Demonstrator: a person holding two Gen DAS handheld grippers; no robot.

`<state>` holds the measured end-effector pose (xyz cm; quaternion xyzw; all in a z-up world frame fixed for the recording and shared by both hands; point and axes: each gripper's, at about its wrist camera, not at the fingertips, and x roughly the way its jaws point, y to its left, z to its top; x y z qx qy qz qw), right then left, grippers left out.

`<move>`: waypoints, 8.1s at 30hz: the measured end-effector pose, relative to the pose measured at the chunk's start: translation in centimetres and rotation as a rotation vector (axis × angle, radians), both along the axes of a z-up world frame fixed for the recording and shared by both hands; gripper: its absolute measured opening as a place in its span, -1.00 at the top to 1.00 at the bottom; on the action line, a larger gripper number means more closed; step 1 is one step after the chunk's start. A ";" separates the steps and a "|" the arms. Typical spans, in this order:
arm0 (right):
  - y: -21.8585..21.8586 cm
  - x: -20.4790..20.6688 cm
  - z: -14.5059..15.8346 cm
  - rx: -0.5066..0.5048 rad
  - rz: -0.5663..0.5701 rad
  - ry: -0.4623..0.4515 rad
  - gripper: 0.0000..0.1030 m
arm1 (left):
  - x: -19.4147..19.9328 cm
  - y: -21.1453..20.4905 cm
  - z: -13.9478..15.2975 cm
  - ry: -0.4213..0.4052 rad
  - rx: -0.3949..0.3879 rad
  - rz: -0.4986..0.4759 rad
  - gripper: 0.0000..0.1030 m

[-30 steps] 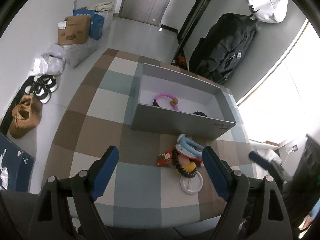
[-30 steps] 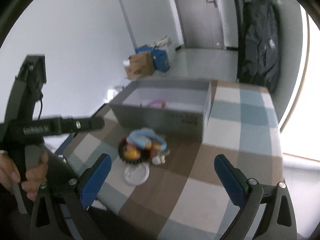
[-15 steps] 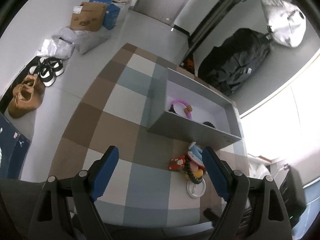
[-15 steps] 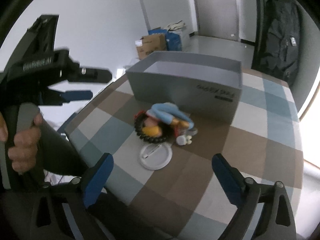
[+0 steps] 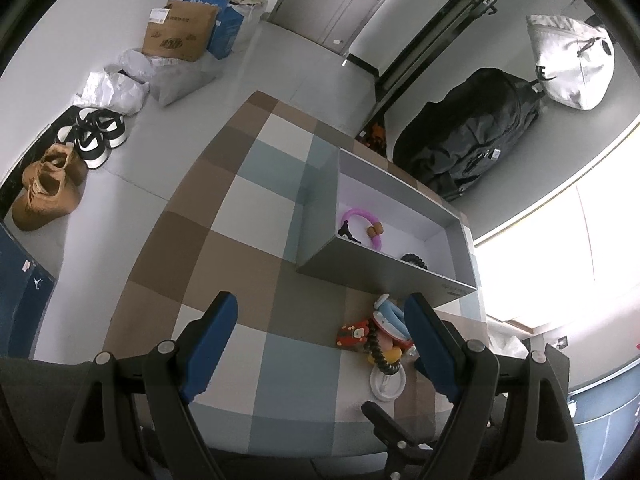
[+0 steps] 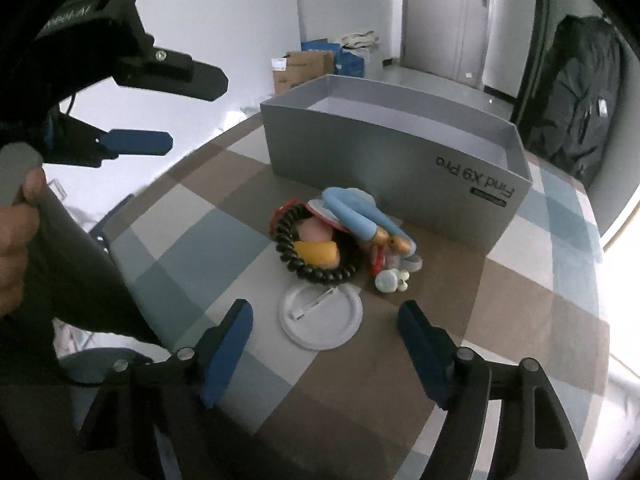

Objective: Organize jewelry
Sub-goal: 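Move both tools back from the box toward the jewelry pile, then grasp the light blue hair clip with the left tool while the right grasps the white badge, then carry the blue clip and white badge with both tools over the box, then open both tools to drop the clip and badge into the box, then move both tools back from the box toward the remaining pile, then lower the right tool onto the small clear trinket and close it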

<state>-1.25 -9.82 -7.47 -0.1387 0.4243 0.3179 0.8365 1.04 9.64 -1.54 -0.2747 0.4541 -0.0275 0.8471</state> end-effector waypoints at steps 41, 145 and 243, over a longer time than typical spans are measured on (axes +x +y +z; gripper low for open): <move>-6.9 0.9 2.2 0.149 -0.121 0.035 0.19 | 5.4 -8.7 -2.5 0.150 0.145 -0.311 0.18; -3.4 14.8 6.0 0.305 -0.122 0.011 -0.44 | 11.2 -4.4 0.3 -0.105 0.001 -0.214 0.08; -3.2 6.0 0.3 0.191 -0.180 0.180 0.43 | 1.3 -4.3 0.0 -0.014 0.310 -0.154 -0.61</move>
